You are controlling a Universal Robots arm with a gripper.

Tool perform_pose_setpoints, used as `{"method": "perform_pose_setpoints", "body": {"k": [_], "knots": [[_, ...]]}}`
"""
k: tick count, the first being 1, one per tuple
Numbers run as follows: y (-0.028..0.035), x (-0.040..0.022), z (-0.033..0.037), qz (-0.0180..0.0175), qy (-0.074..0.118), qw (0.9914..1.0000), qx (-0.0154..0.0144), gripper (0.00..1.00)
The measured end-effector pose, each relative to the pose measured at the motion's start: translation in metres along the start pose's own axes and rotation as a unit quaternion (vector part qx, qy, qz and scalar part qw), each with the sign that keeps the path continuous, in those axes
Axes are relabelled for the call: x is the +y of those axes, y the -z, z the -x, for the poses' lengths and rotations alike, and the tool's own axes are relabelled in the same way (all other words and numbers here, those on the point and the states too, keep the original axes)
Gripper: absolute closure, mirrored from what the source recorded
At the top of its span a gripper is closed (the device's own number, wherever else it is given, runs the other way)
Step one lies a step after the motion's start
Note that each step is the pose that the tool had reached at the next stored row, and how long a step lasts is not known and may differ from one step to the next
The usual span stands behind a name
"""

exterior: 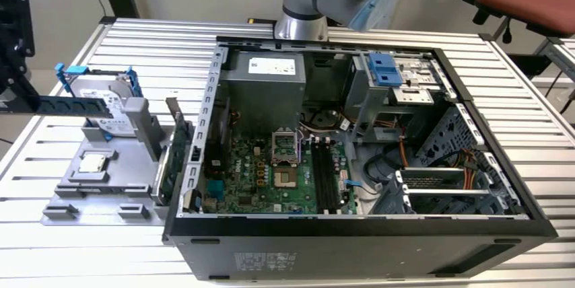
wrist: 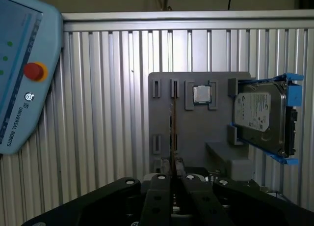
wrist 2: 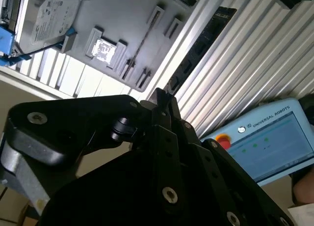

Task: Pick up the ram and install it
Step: 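Pick up the ram and move it above insertion slot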

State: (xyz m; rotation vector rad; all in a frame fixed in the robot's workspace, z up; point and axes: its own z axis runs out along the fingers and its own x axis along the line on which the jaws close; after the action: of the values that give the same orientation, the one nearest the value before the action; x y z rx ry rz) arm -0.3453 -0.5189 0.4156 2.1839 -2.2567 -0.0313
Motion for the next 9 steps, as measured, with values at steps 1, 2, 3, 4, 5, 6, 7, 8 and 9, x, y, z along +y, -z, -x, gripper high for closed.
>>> {"method": "perform_pose_setpoints", "body": {"k": [1,2,3,4,5,6,7,8,9], "knots": [[0.0,-0.0029,0.0001,0.0,0.0,1.0,0.0,1.0],[0.0001,-0.0058,0.0002,0.0001,0.0,1.0,0.0,1.0],[0.0001,-0.0089,0.0003,0.0001,0.0,1.0,-0.0001,1.0],[0.0001,-0.0122,0.0004,0.0001,0.0,1.0,0.0,1.0],[0.0002,-0.0156,0.0005,0.0001,0.0,1.0,0.0,1.0],[0.0003,-0.0191,0.0006,0.0001,0.0,1.0,0.0,1.0],[0.0003,-0.0222,0.0007,0.0001,0.0,1.0,0.0,1.0],[0.0004,-0.026,0.0008,0.0001,0.0,1.0,0.0,1.0],[0.0004,-0.0292,0.001,0.0001,0.0,1.0,0.0,1.0]]}}
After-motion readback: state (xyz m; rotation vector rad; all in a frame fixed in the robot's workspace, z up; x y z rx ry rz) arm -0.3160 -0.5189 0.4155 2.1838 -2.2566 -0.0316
